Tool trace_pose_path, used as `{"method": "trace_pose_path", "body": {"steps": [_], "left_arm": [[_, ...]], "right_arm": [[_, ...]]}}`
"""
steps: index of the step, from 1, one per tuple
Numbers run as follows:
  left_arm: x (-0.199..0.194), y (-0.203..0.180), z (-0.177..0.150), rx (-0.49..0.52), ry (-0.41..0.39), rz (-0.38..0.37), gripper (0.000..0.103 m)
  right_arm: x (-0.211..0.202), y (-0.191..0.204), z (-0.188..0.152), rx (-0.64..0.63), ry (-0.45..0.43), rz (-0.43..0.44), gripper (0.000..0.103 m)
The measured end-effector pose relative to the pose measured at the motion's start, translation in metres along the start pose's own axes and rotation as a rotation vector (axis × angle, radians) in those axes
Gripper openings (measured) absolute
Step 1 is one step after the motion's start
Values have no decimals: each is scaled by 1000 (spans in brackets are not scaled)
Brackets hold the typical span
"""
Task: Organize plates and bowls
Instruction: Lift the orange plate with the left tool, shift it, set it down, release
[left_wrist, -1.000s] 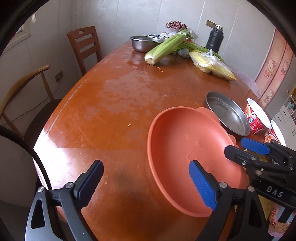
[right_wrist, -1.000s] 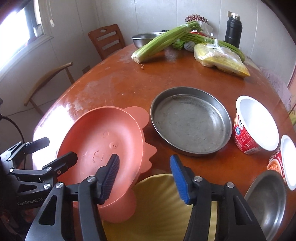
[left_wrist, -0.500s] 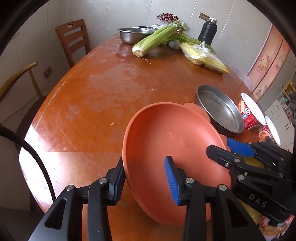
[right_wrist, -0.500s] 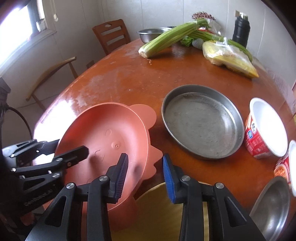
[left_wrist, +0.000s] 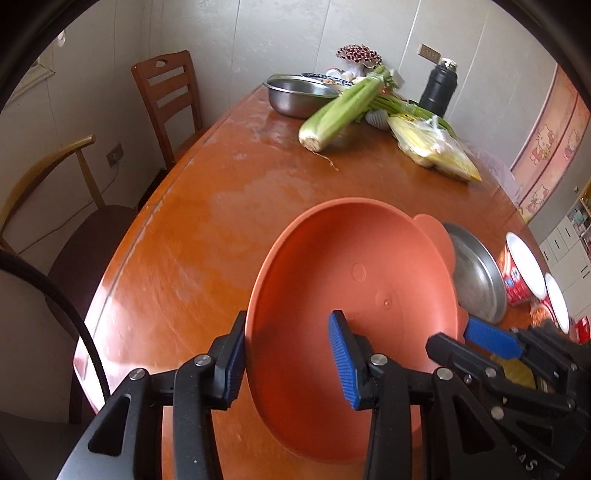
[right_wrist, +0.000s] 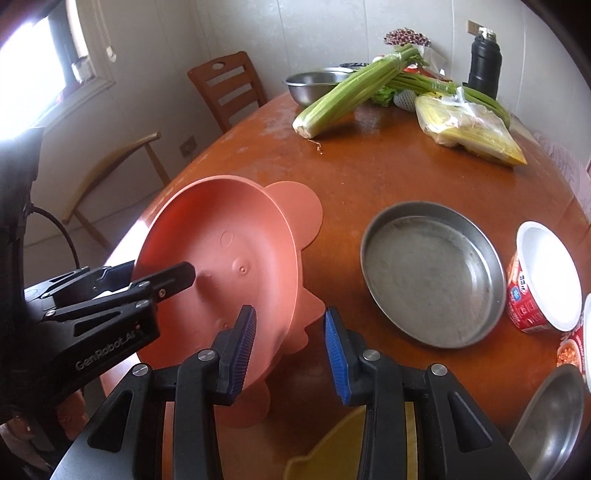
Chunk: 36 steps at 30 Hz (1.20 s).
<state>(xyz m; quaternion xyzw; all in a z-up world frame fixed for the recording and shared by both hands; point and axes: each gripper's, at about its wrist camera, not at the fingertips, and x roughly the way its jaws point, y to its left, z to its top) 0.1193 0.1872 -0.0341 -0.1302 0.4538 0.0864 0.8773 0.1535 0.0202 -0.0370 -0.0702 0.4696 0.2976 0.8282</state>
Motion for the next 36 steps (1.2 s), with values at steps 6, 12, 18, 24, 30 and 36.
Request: {"method": "trace_pose_path", "body": {"steps": [6,12,18,24,30,36], "left_arm": [[21,9,15,-16,28,0,42],[37,7,21,15,45,22,42],[42,7,28,39,39,28,43],[54,10,37,43,50,19,45],[57,12,39,37,53,3,47],[52,14,41,35,40,7,47]], "right_arm": [[12,1,7,32,13,14,39],[18,-4,6,64,23,26,39],[25,-3,4,79,47,38,39],[28,0,1,79,68,59,40],[27,2,1,87,69,77,40],[24,-3,0,113,69,94,40]]}}
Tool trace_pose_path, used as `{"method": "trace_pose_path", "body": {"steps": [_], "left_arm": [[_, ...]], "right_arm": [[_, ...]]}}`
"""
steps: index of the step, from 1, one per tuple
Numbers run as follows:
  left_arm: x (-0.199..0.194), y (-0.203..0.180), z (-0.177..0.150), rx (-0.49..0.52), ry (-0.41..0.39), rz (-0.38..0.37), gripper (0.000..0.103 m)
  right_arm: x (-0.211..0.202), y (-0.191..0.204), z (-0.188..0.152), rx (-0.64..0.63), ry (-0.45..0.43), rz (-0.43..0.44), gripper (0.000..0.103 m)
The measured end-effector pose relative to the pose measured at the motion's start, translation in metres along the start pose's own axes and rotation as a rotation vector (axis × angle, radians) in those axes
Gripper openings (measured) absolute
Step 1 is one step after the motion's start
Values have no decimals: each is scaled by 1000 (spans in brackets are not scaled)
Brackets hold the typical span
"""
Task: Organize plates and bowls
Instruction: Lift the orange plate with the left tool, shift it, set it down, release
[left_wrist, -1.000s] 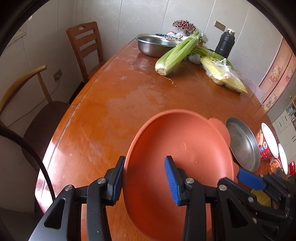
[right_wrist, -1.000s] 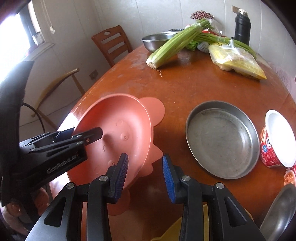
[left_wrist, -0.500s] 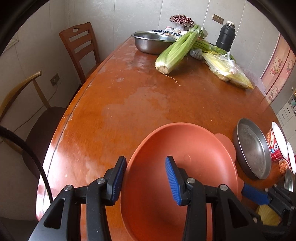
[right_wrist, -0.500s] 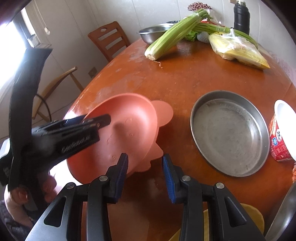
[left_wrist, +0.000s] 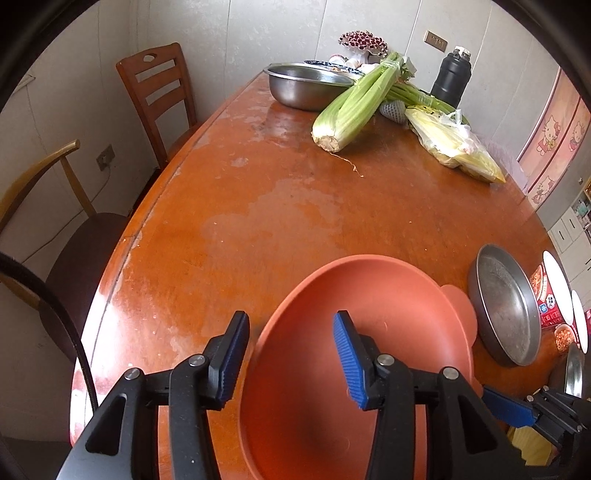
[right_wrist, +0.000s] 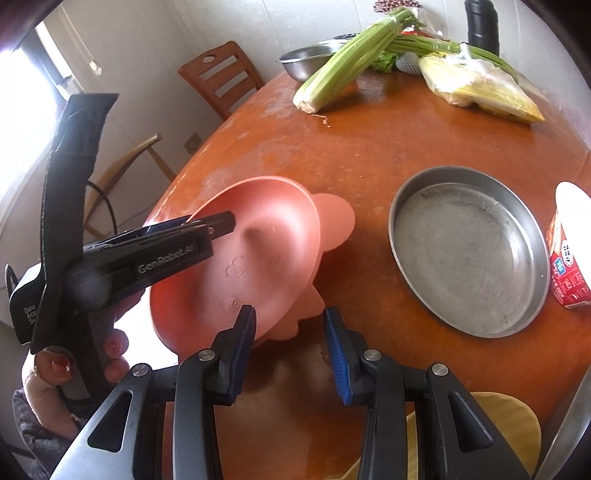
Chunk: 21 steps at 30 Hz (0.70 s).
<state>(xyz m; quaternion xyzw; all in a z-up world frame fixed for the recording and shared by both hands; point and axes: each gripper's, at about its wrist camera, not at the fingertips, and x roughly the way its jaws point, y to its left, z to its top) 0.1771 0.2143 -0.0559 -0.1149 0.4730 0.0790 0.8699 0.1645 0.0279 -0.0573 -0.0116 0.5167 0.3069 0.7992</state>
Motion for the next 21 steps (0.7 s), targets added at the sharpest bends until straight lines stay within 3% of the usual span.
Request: {"method": "trace_pose_path", "body": {"steps": [7,21], "left_arm": [[-18,2,-2,-2,-32,36,50],[-79,-26,-21,35,-143,-18,57]], "right_arm": [[-14,-1,1,-2,-40,-12,40],[-58,-2,-11,5,-144,-22,40]]}}
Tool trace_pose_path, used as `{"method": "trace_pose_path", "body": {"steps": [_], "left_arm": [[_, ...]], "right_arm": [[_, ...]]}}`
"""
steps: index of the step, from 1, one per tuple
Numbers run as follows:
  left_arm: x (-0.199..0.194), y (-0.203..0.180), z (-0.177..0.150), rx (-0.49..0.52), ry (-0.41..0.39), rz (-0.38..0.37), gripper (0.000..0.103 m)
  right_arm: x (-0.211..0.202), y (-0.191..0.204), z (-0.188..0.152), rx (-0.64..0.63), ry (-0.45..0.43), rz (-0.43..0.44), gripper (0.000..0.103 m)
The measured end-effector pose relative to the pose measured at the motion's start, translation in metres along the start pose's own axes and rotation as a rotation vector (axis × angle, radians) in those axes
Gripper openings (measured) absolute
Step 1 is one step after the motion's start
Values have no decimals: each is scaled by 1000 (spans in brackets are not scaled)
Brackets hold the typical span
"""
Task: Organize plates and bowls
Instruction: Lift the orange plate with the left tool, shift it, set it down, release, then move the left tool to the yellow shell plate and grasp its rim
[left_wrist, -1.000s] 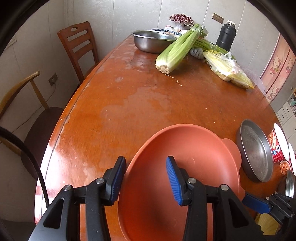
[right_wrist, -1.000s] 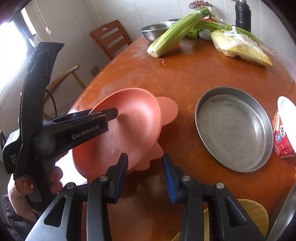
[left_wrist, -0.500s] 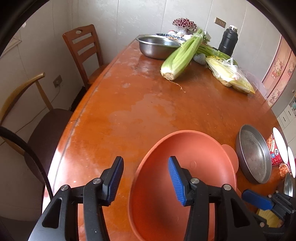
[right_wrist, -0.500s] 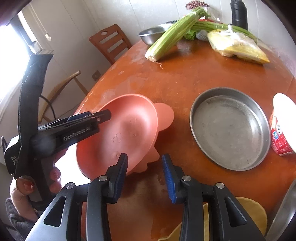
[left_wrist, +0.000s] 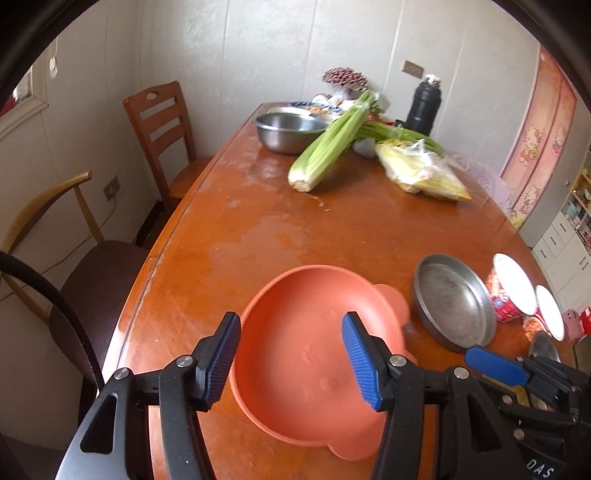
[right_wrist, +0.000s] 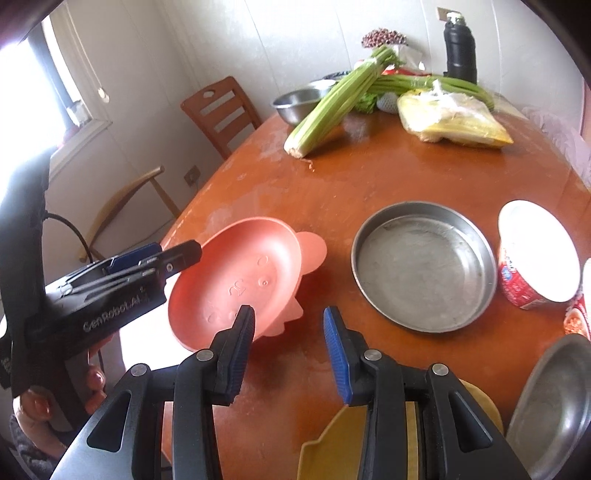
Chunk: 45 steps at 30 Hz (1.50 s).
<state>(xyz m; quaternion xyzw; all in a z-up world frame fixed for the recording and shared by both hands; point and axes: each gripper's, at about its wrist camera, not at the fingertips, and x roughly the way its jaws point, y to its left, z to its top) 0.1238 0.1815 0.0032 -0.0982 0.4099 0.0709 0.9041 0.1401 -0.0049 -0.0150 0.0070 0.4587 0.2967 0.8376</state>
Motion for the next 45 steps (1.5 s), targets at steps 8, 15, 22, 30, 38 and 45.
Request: {"method": "trace_pose_path", "body": {"steps": [8,15,22,30,38,45], "left_arm": [[-23,-32,-12,68,-37,-23,59],[-44,-64,-24,130,-75,-39,60],[-51,-90,-38,175,-68,-46,61],[-57,-109,-54,207,-50,-64,62],[-63,-133,-65,253,-40,-80,62],[-62,-143,-69,270,-25,-88,62]], "right_arm": [[-39,-5,-10,6,-75,-34,42],[-72,-14,-23,19,-126,-55,46],[-97,-25,-38,28,-155,-67,47],[-121,-34,-63,32,-168,-76,48],[-136,-43,-87,41,-168,-90,48],[-145,-52,-105,66,-153,-103,48]]}}
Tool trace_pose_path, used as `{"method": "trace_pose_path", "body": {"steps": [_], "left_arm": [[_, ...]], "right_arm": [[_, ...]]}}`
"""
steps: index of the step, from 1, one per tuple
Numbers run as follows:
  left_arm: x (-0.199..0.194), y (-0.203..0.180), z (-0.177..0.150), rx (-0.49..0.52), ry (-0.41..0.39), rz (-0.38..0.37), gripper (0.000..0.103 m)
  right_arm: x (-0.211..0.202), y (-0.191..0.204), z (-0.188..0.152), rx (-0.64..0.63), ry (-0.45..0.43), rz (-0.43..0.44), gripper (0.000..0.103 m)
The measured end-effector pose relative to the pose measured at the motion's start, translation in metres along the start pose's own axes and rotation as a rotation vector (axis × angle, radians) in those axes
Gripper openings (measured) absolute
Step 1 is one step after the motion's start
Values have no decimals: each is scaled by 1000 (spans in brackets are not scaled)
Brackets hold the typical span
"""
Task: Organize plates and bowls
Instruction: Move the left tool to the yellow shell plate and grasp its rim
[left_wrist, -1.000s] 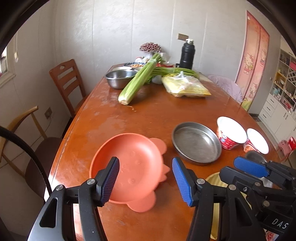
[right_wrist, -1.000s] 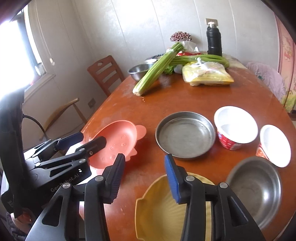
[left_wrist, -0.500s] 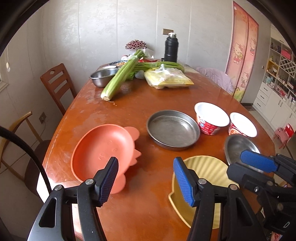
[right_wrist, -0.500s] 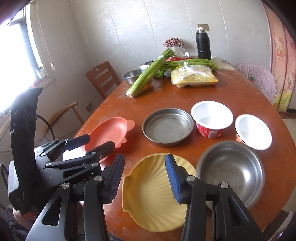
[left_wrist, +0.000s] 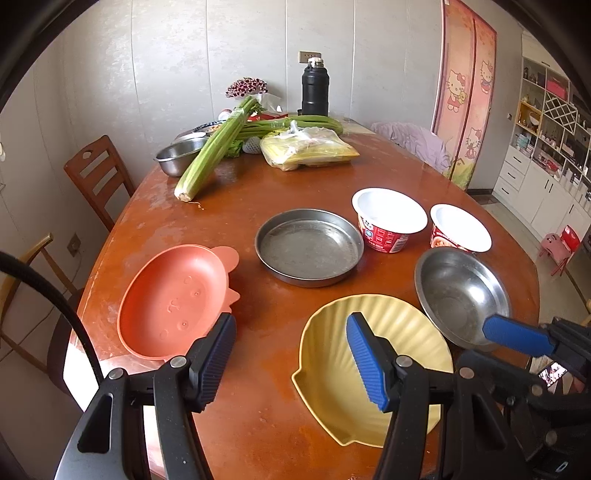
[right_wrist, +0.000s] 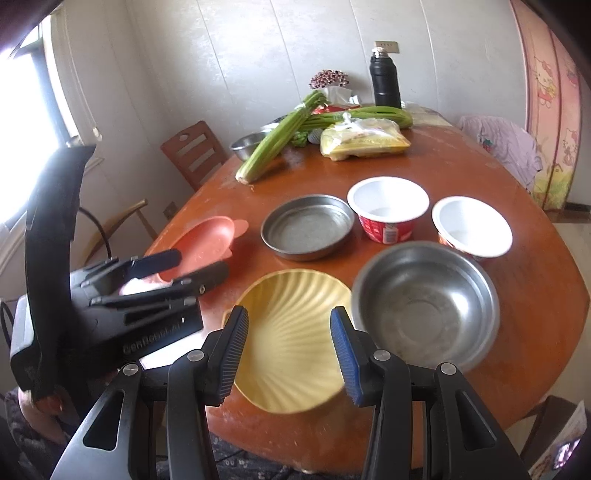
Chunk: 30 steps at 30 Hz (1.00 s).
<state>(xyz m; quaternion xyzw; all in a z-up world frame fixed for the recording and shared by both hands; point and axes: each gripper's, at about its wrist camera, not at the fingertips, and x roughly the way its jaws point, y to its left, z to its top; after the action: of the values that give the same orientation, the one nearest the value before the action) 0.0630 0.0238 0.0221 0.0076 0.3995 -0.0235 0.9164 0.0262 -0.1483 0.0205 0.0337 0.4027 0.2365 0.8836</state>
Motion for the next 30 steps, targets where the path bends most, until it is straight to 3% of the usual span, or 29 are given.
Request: {"method": "trace_pose_path", "body": {"steps": [14,30], "left_arm": [[38,-4,-5,12,87,-10,62],[79,-11,-11,53,152,-43,62]], "right_arm": [[13,-7,-39,23,115,-25,48],[45,-22,-40,63,168,-80,48]]}}
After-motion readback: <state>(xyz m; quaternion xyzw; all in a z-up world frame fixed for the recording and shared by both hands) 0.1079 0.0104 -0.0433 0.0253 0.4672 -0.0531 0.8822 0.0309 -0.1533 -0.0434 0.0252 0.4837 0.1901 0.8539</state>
